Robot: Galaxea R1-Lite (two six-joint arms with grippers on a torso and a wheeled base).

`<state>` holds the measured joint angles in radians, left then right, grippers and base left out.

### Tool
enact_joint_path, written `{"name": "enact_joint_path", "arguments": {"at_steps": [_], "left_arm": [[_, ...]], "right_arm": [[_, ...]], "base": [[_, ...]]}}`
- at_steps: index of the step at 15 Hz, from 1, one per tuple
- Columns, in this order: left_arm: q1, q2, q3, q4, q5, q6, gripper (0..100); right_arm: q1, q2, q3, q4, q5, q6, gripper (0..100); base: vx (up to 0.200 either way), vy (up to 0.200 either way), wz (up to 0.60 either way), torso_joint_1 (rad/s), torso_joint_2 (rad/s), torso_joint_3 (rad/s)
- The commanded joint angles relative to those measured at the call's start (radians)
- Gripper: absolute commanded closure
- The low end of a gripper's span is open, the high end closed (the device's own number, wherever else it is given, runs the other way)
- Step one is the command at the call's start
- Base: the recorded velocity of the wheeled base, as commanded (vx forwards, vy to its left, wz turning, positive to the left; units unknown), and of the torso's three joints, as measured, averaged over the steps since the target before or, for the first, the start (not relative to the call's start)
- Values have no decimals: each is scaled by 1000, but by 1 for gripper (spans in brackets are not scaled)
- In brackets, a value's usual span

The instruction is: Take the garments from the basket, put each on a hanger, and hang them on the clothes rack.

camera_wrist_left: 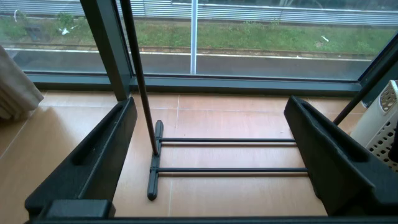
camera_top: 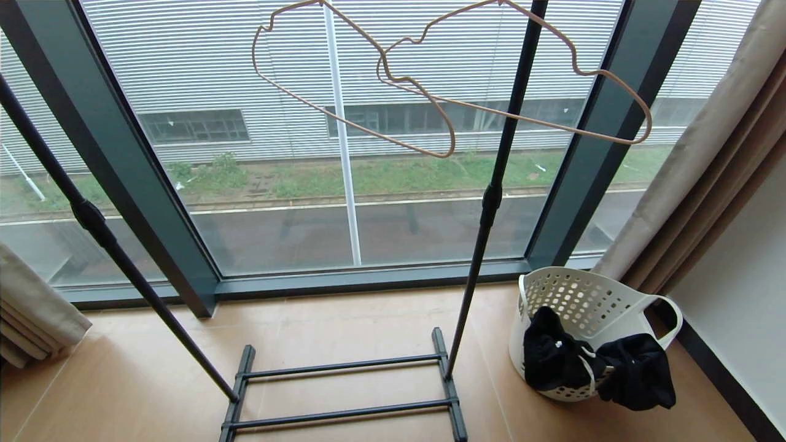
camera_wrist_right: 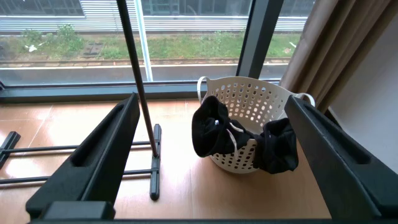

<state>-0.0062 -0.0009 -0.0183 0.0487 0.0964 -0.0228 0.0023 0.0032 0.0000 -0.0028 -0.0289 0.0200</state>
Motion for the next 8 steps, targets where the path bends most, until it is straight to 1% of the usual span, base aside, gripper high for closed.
{"name": "enact_joint_path", "arguments": {"at_steps": [1, 8], "left_arm": [[0, 1, 0, 0, 0, 0, 0], [0, 1, 0, 0, 0, 0, 0]], "right_arm": [[1, 0, 0, 0, 0, 0, 0], [1, 0, 0, 0, 0, 1, 0]], "base": [[0, 0, 0, 0, 0, 0], [0, 0, 0, 0, 0, 0]]}}
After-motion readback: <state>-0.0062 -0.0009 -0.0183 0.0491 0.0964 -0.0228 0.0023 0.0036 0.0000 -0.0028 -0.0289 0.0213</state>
